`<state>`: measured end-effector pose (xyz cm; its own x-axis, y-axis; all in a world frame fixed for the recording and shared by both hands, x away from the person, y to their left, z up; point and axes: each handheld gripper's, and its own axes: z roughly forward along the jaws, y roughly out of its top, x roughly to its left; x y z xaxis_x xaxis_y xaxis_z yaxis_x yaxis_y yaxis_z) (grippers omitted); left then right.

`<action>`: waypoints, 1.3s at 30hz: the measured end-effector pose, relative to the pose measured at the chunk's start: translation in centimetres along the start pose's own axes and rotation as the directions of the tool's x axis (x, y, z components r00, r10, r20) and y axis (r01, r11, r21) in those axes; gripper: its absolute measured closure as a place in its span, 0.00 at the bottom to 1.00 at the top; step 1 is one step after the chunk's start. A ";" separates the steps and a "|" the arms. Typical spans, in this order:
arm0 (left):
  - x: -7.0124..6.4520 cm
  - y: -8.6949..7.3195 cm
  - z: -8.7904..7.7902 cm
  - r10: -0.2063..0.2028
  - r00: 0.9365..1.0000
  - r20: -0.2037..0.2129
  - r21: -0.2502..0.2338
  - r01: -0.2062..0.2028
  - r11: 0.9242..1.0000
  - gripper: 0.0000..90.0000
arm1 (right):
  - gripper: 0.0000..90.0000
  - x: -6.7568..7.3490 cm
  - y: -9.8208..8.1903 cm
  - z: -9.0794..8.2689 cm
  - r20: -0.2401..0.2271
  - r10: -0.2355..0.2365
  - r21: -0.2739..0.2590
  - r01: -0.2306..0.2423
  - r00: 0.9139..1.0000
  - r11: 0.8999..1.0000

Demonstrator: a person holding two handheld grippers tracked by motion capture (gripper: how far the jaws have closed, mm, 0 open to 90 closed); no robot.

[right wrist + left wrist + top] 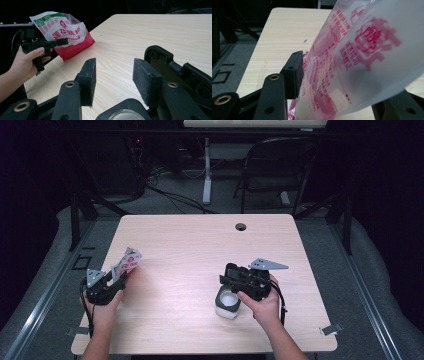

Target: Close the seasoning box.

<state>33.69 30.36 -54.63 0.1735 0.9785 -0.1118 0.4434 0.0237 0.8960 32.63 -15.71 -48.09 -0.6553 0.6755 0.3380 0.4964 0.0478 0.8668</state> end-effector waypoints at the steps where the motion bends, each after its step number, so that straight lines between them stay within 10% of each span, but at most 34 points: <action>1: 0.0 0.1 -0.1 -0.007 1.000 0.014 -0.004 0.007 1.000 0.52 | 0.60 0.0 0.0 0.0 0.001 0.001 0.000 -0.001 1.000 1.000; 14: -1.1 0.7 -0.3 -0.041 0.993 0.107 0.021 0.039 0.999 0.35 | 0.58 0.1 0.2 0.2 -0.017 0.009 -0.007 -0.009 1.000 1.000; 39: -5.9 3.6 -0.7 0.037 0.968 0.248 0.176 -0.082 0.981 0.30 | 0.48 0.3 0.5 -0.3 0.036 -0.060 0.036 0.059 0.998 0.998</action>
<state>33.66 24.82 -50.42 0.4023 0.8973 -0.1818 0.5757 -0.0936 0.8123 32.48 -15.75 -47.46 -0.6632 0.6974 0.2717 0.4772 0.1144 0.8713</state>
